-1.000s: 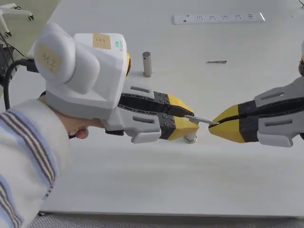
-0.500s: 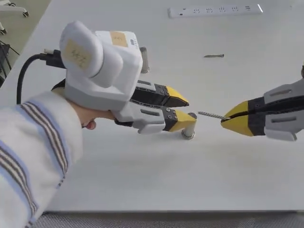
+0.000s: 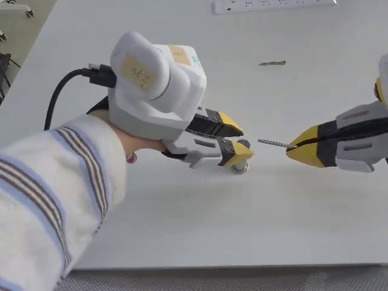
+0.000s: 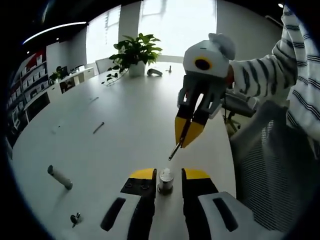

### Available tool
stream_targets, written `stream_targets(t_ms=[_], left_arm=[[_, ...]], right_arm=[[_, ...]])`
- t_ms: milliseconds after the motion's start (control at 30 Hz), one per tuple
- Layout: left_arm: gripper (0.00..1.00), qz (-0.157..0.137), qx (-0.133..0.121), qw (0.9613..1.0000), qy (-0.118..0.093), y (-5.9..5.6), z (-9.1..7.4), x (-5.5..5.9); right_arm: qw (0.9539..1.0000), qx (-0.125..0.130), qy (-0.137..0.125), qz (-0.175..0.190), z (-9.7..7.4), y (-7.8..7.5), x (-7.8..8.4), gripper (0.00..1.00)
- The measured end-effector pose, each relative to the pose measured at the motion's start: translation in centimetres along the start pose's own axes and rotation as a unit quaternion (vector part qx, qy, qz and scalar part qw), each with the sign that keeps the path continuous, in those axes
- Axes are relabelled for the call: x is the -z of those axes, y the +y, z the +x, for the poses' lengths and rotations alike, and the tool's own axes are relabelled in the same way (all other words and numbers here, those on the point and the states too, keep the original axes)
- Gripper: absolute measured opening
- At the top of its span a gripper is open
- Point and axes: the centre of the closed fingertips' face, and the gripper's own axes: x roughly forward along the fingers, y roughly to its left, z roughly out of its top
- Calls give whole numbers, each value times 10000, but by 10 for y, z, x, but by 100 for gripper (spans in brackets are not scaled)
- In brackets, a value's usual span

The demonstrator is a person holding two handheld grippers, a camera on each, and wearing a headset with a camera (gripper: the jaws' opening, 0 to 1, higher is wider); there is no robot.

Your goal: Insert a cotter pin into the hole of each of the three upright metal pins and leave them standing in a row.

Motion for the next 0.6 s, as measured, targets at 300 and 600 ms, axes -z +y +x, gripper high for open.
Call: stream_targets(t_ms=[300, 600], left_arm=[[13, 63, -215, 9992, 336, 6, 3, 12], [10, 384, -228, 9979, 475, 2, 8, 12]], right_arm=[[9999, -78, 84, -76, 6, -2, 4, 0], [9997, -121, 167, -132, 8, -3, 6, 0]])
